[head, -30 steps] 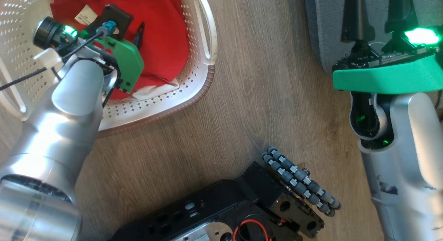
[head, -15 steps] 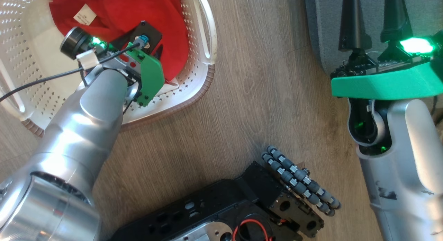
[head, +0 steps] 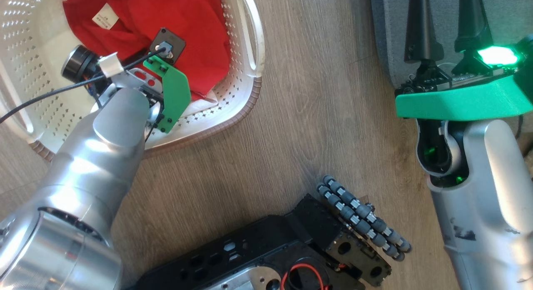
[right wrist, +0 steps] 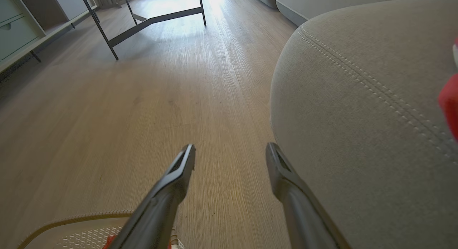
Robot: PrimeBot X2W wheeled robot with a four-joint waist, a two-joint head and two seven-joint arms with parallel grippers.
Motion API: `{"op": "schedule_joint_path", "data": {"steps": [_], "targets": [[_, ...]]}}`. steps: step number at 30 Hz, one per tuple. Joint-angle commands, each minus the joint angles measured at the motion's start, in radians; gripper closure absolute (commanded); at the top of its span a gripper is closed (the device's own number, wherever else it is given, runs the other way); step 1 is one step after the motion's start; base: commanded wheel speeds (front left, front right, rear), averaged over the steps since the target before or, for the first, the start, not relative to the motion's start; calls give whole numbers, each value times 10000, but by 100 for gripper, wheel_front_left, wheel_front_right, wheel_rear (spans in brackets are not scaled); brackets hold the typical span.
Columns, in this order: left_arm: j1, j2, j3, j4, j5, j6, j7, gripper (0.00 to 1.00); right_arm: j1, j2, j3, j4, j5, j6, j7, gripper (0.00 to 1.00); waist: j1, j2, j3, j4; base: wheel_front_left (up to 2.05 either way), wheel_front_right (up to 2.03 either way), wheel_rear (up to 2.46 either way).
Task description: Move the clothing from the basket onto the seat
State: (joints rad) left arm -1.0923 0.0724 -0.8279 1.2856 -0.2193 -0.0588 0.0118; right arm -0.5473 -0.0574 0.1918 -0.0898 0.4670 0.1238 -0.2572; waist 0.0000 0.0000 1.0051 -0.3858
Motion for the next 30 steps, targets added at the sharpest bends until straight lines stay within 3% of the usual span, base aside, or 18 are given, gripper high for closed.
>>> {"op": "schedule_joint_path", "data": {"steps": [1, 14, 15, 17, 19, 30], "targets": [[21, 61, 126, -50, -93, 115, 107, 0, 511, 72, 117, -217, 5, 69, -46, 0, 0, 0, -5, 1, 0, 0, 0], [15, 26, 195, 15, -514, 103, 953, 0, 615, 72, 98, -162, -11, 69, -46, 0, 0, 0, -5, 12, 0, 0, 0], [5, 26, 179, 17, -522, 89, 959, 14, 613, 72, 99, -159, -9, 69, -46, 0, 0, 0, 1, 17, 0, 0, 0], [-10, 58, 128, 21, -520, 51, 1003, 53, 603, 72, 104, -143, -10, 69, -46, 0, 0, 0, 8, 31, 0, 0, 0], [-22, 93, 93, 24, -530, 31, 1020, 100, 568, 72, 109, -106, -7, 69, -46, 0, 0, 0, 10, 41, 0, 0, 0], [-94, 195, 130, -38, -770, 10, 257, 100, 76, 72, 141, 14, -80, 69, -46, 0, 0, 0, -215, 47, 0, 0, 0]]}}
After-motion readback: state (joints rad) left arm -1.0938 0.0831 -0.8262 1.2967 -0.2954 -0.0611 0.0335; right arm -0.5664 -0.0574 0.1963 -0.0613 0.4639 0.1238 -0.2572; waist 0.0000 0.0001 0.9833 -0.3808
